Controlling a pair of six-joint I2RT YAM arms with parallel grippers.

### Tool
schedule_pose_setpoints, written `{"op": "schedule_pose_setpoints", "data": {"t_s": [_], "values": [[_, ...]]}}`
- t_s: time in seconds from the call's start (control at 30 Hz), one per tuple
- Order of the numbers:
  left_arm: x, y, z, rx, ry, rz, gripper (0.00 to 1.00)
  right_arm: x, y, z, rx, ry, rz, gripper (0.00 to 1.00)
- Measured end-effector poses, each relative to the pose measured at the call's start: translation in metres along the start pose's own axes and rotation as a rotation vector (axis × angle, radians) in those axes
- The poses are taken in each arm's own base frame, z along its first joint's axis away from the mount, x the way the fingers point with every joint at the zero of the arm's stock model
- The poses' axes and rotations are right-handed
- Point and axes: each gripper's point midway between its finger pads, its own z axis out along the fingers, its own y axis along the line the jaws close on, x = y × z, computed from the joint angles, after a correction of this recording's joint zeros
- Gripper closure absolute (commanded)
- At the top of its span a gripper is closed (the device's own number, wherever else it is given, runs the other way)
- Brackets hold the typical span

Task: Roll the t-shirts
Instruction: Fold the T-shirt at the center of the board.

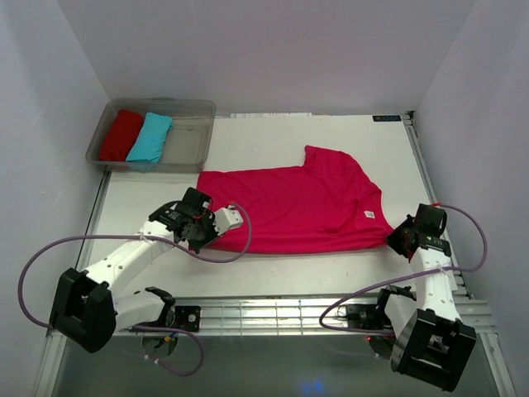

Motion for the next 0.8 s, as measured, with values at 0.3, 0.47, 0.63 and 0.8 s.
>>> {"op": "schedule_pose_setpoints", "data": {"t_s": [0.3, 0.47, 0.63, 0.8], "values": [[0.010, -0.017, -0.005, 0.063, 0.016, 0.013, 0.35, 0.023, -0.017, 0.003, 0.092, 0.083, 0.094, 0.17], [0.023, -0.020, -0.006, 0.069, 0.075, 0.005, 0.34, 0.023, -0.025, -0.003, 0.142, 0.089, 0.086, 0.23], [0.019, 0.001, -0.025, -0.011, 0.132, -0.030, 0.33, -0.035, 0.012, -0.030, 0.047, -0.037, -0.001, 0.38], [-0.026, 0.048, -0.041, -0.135, 0.015, -0.133, 0.49, -0.040, 0.101, -0.041, -0.163, -0.033, -0.268, 0.44]]}}
